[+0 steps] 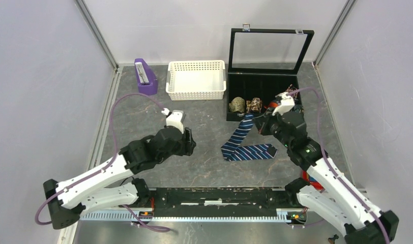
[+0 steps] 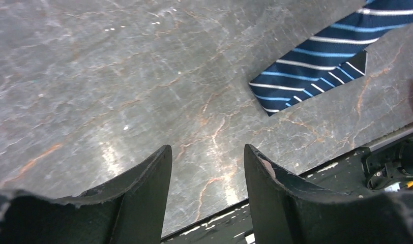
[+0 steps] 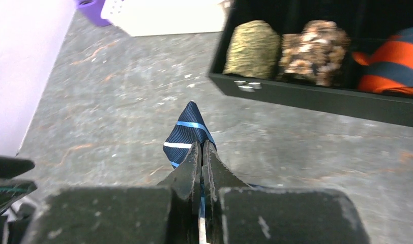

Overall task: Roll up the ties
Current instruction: Flatten out the tie at the center of the board.

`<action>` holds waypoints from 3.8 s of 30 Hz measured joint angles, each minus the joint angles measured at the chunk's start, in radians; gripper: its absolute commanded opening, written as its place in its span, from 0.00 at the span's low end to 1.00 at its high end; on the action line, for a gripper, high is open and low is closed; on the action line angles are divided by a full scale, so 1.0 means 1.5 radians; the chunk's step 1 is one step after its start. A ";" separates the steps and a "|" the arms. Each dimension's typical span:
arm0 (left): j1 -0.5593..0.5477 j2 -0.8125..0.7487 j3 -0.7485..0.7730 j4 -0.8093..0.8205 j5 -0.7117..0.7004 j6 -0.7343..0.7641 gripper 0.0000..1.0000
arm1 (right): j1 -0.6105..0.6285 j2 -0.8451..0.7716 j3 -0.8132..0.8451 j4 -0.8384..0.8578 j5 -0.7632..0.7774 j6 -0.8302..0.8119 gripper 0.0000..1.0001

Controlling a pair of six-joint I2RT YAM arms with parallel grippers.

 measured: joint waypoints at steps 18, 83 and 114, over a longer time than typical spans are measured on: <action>0.000 -0.258 0.006 -0.200 -0.105 0.001 0.65 | 0.494 0.412 0.130 0.194 0.274 0.143 0.00; 0.000 -0.101 -0.323 0.100 0.038 -0.245 0.50 | 0.349 0.739 0.175 0.348 -0.140 0.064 0.32; 0.000 -0.134 -0.360 0.156 0.088 -0.244 0.48 | 0.377 0.586 -0.010 0.447 -0.135 0.198 0.00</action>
